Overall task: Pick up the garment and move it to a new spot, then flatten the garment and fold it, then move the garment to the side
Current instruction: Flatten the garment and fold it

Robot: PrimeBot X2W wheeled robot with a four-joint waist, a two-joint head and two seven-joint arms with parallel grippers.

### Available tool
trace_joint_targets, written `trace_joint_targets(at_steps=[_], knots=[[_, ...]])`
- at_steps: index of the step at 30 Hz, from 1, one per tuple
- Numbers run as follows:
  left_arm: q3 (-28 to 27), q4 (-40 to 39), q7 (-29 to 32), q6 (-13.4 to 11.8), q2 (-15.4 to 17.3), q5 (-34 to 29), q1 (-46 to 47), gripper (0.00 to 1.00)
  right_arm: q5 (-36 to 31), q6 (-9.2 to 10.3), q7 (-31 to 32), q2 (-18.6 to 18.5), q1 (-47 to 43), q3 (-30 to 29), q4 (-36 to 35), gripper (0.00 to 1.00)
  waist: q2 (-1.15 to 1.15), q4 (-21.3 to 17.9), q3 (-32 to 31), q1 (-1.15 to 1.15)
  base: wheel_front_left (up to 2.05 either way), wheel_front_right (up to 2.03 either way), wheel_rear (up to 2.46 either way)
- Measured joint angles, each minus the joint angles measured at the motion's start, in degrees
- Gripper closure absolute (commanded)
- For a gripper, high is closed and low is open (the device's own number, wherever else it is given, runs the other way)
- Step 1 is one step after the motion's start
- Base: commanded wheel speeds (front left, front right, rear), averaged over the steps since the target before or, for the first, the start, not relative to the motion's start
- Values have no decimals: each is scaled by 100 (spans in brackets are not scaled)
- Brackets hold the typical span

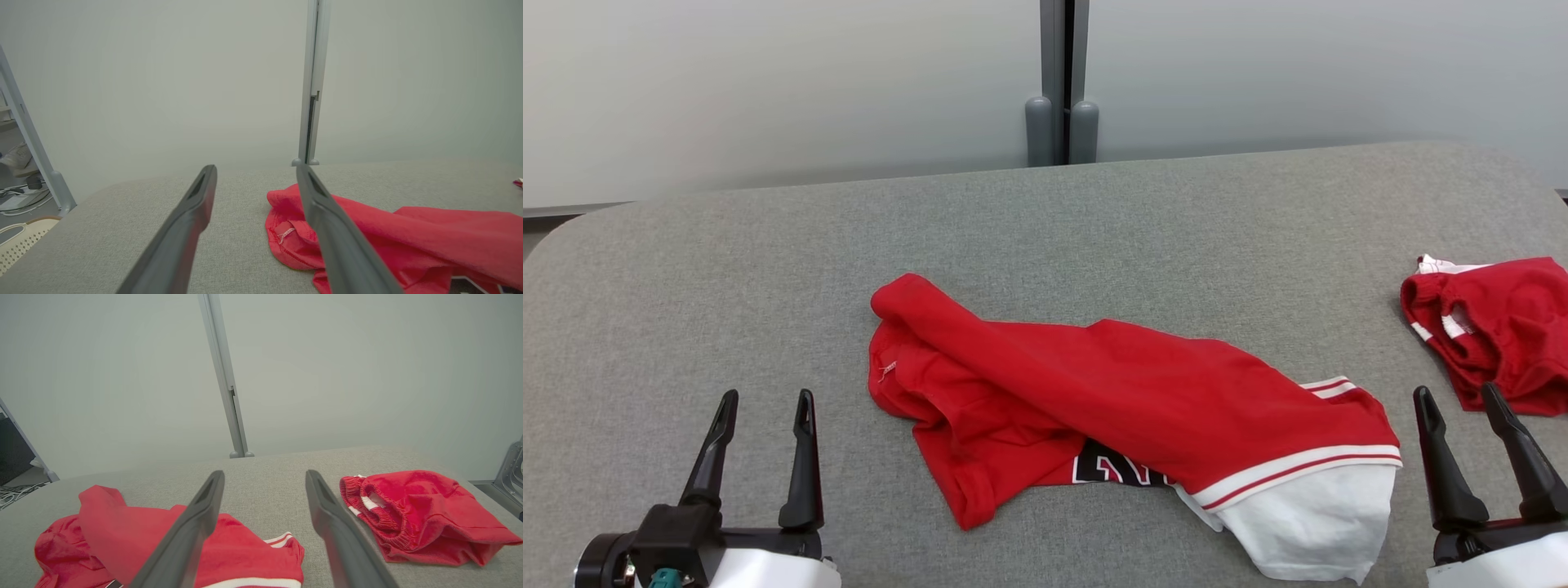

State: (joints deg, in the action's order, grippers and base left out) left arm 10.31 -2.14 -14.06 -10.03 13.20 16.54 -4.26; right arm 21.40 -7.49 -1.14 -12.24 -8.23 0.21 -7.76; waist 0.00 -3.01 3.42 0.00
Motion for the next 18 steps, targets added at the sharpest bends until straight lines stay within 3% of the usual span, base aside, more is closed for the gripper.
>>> trace_joint_targets(at_steps=[9,18], knots=[[62,-54,52,-9,16,18,16,0,0,-1,14,9,1,-24,-43,0,0,21,25,0,0,0,0],[760,170,480,303,-314,15,526,0,26,-1,-5,-9,137,33,-63,0,0,-32,278,0,0,0,0]])
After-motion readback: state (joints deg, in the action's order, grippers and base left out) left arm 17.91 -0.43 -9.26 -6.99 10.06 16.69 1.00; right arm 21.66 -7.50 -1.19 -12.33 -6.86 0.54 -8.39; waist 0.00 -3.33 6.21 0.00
